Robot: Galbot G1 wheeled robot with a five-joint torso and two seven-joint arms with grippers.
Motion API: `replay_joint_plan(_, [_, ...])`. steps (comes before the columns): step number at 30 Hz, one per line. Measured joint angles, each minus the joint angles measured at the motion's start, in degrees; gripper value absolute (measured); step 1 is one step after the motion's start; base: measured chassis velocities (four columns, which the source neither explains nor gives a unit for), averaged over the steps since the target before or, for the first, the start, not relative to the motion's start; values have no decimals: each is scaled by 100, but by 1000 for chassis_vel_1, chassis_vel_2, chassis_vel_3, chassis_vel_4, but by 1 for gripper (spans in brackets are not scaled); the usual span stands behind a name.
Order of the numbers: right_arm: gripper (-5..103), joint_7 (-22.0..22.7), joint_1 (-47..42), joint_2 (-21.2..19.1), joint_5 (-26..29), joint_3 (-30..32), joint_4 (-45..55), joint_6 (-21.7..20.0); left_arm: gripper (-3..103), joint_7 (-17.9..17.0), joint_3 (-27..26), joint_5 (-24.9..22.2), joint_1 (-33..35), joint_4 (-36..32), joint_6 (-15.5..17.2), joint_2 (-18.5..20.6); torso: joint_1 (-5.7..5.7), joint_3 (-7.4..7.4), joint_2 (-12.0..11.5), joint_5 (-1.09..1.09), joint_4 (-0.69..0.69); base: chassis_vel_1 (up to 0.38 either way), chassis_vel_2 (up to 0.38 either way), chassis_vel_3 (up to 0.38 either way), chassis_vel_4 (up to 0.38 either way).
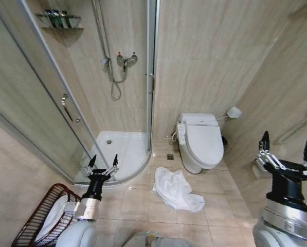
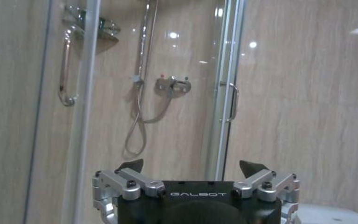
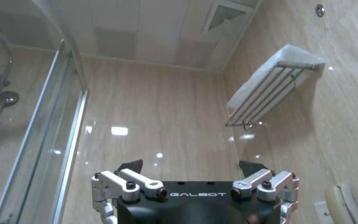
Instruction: Discard the used towel into the hamper.
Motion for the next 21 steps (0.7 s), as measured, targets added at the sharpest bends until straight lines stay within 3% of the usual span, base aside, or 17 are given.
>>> replay_joint_plan(13, [100, -47, -27, -6, 66, 43, 1, -3, 100, -1, -3, 0, 0, 0, 0, 2, -2, -1, 2, -4, 0, 16, 2, -12, 0])
replay_joint_plan(21, [100, -55, -8, -21, 74, 18, -20, -50, 100, -1, -1, 0, 0, 0, 0, 1, -2, -1, 2, -1, 1, -164, -109, 132, 139])
